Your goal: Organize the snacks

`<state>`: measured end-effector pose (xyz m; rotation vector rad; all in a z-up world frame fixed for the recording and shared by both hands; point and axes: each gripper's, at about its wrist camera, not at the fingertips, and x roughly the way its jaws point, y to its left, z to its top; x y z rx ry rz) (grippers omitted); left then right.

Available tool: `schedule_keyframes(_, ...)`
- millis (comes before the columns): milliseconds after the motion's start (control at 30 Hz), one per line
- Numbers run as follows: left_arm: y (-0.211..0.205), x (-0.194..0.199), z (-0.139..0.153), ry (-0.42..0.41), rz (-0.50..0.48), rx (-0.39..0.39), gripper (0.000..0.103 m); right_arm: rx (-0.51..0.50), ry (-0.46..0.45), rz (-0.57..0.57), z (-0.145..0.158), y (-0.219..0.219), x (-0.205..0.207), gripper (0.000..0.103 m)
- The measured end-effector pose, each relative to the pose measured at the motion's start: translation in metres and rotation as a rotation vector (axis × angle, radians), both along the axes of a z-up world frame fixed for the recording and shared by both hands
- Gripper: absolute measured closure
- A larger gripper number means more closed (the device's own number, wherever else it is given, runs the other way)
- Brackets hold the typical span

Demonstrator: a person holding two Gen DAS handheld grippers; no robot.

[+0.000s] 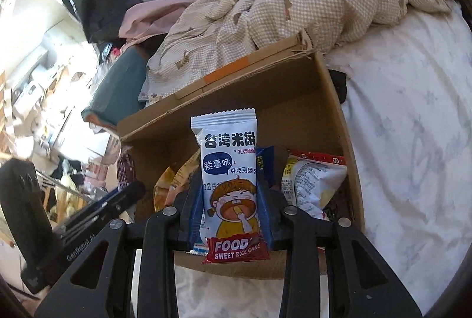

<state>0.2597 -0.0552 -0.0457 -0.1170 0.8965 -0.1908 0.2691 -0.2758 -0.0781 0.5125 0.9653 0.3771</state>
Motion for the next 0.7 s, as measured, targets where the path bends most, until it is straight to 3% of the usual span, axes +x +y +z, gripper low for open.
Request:
schedule_keyframes(67,-0.002,0.0,0.0,-0.002,-0.013,0.005,0.087,0.017,-0.002,-0.012,0.001,-0.003,-0.001,0.067)
schedule_keyframes(133,-0.004,-0.001,0.0,0.011,-0.027,0.004,0.074,0.019,-0.006,-0.034,0.003,-0.006,-0.002,0.057)
schedule_keyframes(167,-0.004,-0.002,0.0,0.017,-0.034,-0.002,0.067,0.031,-0.008,-0.052,0.003,-0.009,-0.003,0.038)
schedule_keyframes(200,-0.005,-0.002,0.001,0.017,-0.034,-0.003,0.048,0.043,-0.011,-0.067,0.004,-0.011,-0.004,0.023)
schedule_keyframes(233,-0.005,-0.004,0.002,0.012,-0.03,-0.001,0.027,0.048,-0.015,-0.079,0.005,-0.013,-0.005,0.019)
schedule_keyframes(300,-0.004,-0.008,0.006,-0.014,-0.007,0.006,0.011,0.037,-0.015,-0.089,0.006,-0.015,-0.006,0.019)
schedule_keyframes(533,0.002,-0.024,0.018,-0.054,0.013,0.016,0.011,0.016,-0.028,-0.082,0.018,-0.017,-0.014,0.017)
schedule_keyframes(633,0.01,-0.036,0.027,-0.089,0.066,0.047,0.011,-0.078,-0.067,-0.088,0.032,-0.009,-0.029,0.006)
schedule_keyframes(700,0.014,-0.046,0.036,-0.12,0.127,0.122,0.011,-0.149,-0.101,-0.096,0.041,-0.002,-0.04,0.001)
